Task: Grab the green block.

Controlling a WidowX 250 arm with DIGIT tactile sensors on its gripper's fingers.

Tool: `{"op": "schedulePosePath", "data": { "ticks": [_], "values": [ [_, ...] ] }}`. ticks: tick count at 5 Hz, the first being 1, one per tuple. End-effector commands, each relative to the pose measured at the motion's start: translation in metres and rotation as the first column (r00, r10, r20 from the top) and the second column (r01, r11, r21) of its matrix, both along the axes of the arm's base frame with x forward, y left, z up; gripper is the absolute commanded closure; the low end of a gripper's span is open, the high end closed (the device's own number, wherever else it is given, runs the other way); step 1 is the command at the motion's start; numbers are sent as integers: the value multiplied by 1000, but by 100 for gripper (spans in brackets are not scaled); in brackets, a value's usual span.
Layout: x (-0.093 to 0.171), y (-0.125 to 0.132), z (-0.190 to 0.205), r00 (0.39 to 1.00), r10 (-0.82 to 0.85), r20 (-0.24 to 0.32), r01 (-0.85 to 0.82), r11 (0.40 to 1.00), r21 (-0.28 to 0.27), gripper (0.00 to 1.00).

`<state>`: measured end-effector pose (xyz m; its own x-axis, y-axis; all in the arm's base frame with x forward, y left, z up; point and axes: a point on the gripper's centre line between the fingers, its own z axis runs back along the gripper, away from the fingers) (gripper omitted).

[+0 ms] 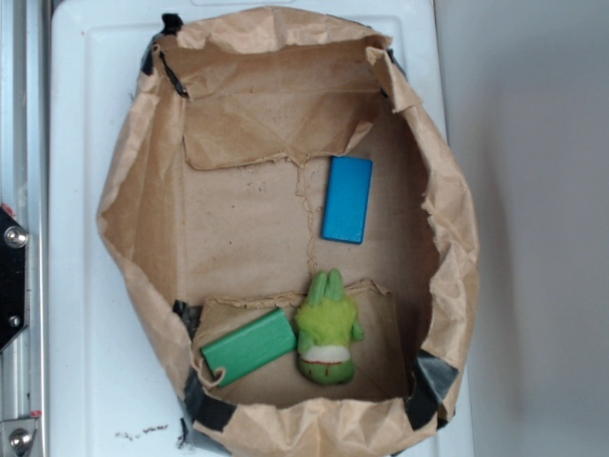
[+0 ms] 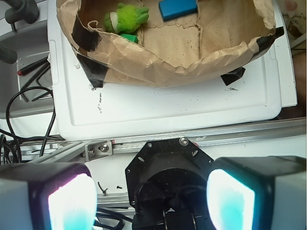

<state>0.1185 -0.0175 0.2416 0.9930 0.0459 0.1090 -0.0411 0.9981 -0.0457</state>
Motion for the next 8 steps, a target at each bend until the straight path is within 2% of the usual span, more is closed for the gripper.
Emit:
{"op": "schedulePosePath", "data": {
  "ticks": [1,2,3,4,6,8],
  "values": [
    [0,0,0,1000,0,0,0,1000,0,0],
    [50,1,-7,995,86,59,-85,996,-10,0],
    [98,13,-25,988,145,59,-144,989,-18,0],
    [123,22,-38,983,167,71,-167,986,0,0],
    [145,41,-80,966,255,44,-256,967,12,0],
    [146,38,-119,971,237,-8,-237,972,3,0]
  ]
}}
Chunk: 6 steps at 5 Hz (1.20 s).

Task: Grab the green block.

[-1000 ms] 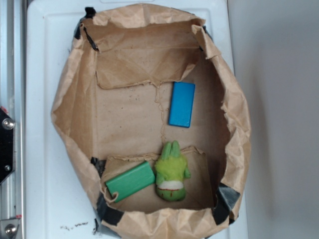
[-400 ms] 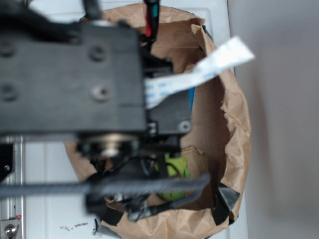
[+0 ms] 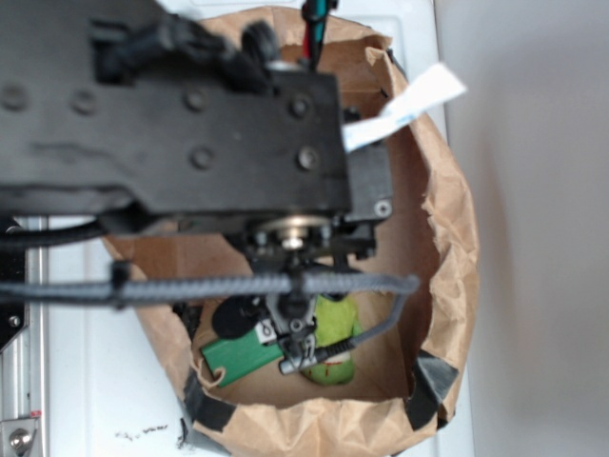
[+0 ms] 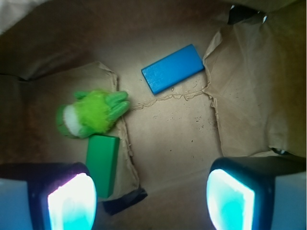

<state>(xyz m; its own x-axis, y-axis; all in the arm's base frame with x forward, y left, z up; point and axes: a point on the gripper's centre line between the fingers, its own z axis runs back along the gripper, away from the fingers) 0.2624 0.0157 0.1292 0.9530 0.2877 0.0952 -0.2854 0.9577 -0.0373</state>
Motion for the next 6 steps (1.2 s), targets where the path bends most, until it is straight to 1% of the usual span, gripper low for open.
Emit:
{"op": "schedulePosePath", "data": {
  "ticks": [1,2,3,6],
  "values": [
    [0,-10,-12,999,-37,2,37,999,-25,0],
    [1,-21,-7,999,-42,-2,42,998,-53,0],
    [5,-12,-8,998,-55,13,55,997,-57,0],
    [5,-12,-8,998,-55,13,55,997,-57,0]
  ]
}}
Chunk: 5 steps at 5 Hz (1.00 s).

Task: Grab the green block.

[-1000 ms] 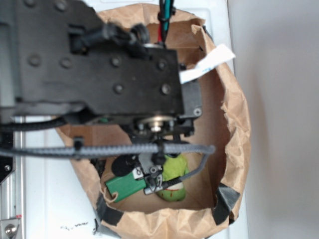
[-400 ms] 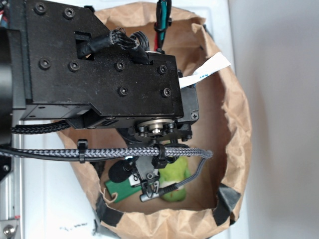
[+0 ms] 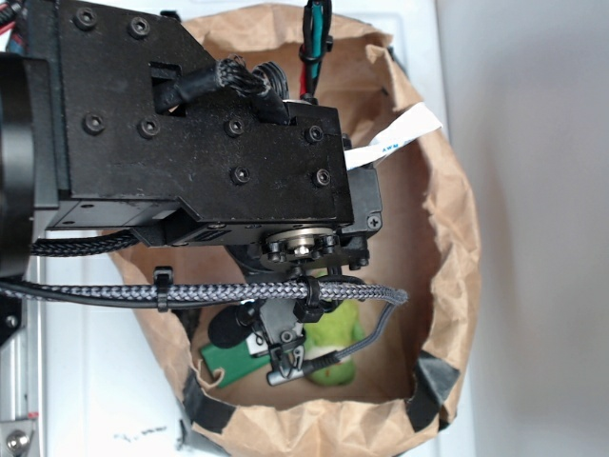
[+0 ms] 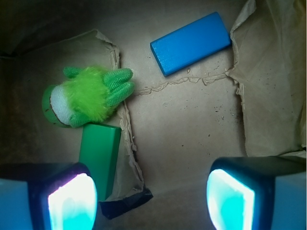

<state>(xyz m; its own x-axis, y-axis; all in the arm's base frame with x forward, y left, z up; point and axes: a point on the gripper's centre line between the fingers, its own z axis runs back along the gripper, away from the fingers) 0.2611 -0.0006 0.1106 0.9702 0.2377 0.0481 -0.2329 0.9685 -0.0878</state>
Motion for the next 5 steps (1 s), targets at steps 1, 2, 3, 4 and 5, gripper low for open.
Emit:
{"op": "schedulePosePath", "data": {
  "ticks": [1,2,3,4,5],
  "values": [
    [-7,3,-6,999,-1,39,1,1000,0,0],
    [-16,-2,-24,998,35,51,-35,999,-8,0],
    [-24,-8,-35,998,33,51,-32,999,-13,0],
    [-27,-19,-44,996,57,63,-55,998,-30,0],
    [-21,-30,-43,996,64,60,-61,997,-43,0]
  ]
}}
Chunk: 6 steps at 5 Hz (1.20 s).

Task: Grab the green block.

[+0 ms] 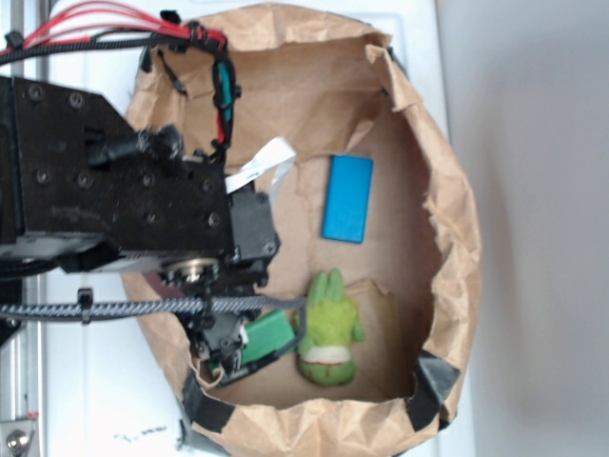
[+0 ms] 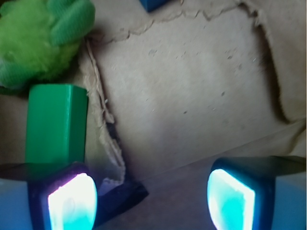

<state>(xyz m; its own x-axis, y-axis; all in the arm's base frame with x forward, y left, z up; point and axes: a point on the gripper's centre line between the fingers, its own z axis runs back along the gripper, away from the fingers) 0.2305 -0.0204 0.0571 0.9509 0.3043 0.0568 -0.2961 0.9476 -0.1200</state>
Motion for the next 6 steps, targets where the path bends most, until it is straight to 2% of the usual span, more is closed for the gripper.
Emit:
{"op": "schedulePosePath", "data": {
  "ticks": [1,3,4,6],
  "values": [
    [12,-19,16,1000,-13,28,14,1000,-20,0],
    [17,-38,29,1000,11,24,-10,999,-49,0],
    [28,-44,16,999,38,33,-36,998,-45,0],
    [35,-50,-1,998,64,18,-62,994,-87,0]
  ]
}}
